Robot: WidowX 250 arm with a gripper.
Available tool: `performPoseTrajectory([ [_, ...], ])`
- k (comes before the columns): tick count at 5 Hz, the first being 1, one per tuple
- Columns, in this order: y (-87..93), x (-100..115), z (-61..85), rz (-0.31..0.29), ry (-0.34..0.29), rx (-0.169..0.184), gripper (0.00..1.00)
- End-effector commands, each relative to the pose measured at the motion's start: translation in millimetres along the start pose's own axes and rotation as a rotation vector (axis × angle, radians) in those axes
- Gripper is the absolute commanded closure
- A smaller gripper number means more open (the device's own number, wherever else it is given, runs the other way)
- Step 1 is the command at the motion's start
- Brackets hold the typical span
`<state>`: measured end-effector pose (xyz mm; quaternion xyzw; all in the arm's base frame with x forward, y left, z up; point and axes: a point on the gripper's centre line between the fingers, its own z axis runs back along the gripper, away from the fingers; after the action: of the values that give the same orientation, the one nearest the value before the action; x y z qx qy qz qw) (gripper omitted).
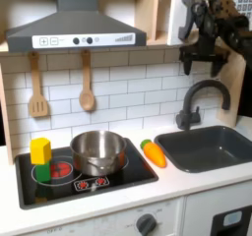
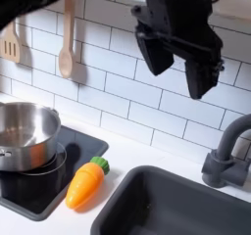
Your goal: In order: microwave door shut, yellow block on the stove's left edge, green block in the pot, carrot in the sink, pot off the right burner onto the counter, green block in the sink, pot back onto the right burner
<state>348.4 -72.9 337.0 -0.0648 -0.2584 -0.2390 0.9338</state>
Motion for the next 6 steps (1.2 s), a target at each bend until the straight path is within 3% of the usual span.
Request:
performPoseTrajectory([
  [1, 16.7, 16.5, -11.4, 0.016, 0.002, 0.019, 0.0],
  [3, 25.2, 25.3, -18.0, 0.024, 0.008, 0.029, 0.0],
  [5, 23.5, 18.4, -18.3, 0.033, 0.025, 0.037, 0.0],
  [6, 26.5, 13.7, -26.6, 0.041, 0.046, 0.033, 0.0],
])
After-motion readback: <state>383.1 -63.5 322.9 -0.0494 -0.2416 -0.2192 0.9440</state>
